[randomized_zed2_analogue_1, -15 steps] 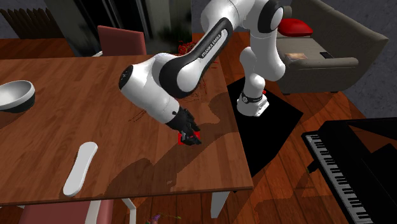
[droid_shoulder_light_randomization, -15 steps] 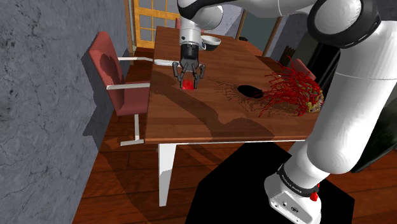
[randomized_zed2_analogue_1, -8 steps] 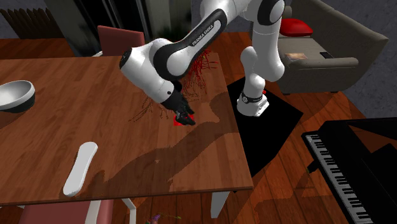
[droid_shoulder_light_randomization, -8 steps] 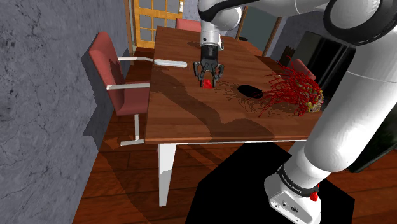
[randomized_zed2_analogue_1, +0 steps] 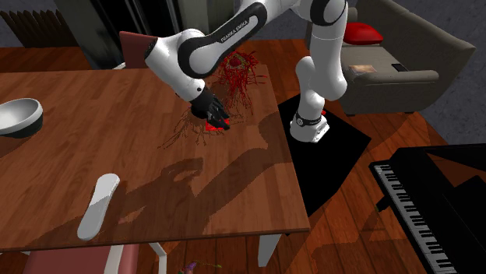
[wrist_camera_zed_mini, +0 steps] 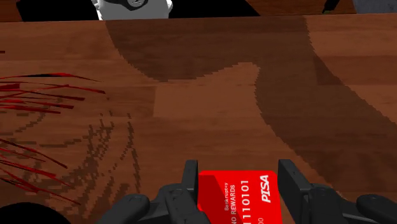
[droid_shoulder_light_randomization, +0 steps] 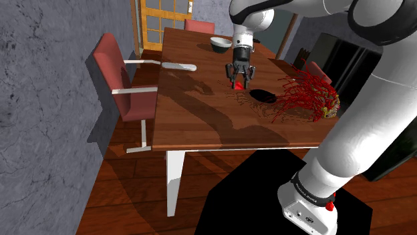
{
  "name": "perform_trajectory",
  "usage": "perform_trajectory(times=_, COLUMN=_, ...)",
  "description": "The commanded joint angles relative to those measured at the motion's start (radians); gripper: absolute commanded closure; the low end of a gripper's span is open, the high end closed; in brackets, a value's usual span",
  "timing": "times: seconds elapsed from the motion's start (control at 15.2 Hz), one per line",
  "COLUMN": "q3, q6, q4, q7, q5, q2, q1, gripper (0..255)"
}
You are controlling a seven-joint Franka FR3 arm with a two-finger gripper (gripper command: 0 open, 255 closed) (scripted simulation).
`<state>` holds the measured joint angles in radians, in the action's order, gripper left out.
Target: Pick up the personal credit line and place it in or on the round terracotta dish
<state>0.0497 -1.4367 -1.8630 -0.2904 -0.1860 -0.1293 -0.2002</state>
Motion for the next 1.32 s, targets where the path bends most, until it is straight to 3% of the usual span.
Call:
perform_trajectory(times=0.0, q3=0.02, q6=0.005, q4=-0.006, q7=0.043, q5=0.022, q2=0.003, q1=-0.023, gripper=255)
perform_trajectory(times=0.92, q3=0.168, q6=0.062, q4=0.095, q7=0.351, q5=0.171, q2=-0.064, q1=-0.201, gripper=255)
perform_trajectory(times=1.25, q3=0.167, q6=0.0, q4=0.05, q7=0.352, q5=0.167, q2=-0.082, q1=-0.201, gripper=255)
